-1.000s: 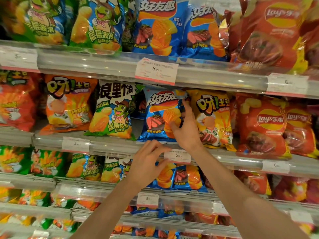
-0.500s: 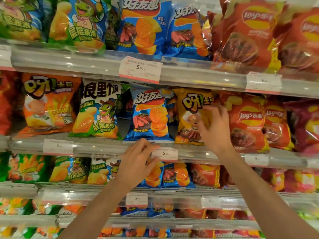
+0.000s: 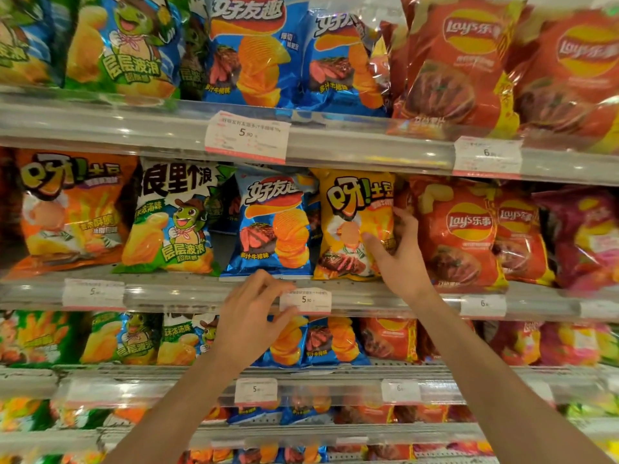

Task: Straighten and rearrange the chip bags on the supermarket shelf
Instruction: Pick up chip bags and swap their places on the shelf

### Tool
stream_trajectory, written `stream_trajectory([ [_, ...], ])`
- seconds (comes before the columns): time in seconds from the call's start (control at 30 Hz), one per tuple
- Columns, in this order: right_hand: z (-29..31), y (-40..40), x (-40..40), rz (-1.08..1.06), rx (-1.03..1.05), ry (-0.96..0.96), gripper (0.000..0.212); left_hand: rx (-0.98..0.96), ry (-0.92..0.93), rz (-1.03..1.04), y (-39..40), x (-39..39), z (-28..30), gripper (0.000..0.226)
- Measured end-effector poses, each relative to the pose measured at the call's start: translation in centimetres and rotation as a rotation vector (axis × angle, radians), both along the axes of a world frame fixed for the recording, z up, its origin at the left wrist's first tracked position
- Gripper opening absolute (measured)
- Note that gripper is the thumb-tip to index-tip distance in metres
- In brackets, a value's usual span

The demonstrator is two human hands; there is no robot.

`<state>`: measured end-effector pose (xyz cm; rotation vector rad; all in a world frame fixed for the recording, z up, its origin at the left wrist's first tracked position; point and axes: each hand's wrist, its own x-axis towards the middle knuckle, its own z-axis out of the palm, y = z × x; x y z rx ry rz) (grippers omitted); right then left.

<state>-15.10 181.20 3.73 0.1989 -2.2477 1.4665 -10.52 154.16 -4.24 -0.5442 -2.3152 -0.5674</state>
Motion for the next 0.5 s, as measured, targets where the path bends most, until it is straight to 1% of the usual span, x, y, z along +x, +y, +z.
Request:
stream_trajectory([
  [0.23, -0.39, 0.20, 0.09, -0.009, 0.095, 0.055, 0.054, 0.009, -0.009, -0.009, 0.00, 0.09, -0.05, 0.035],
  [0.4, -0.85, 0.12, -0.28, -0.044, 0.104, 0.036, 0.054, 0.025, -0.027, -0.025, -0.04, 0.31, 0.17, 0.037],
  [0.5, -0.94, 0.02, -0.39, -0.061, 0.111, 0.032, 0.054, 0.027, -0.042, -0.027, -0.22, 0.33, 0.14, 0.034],
])
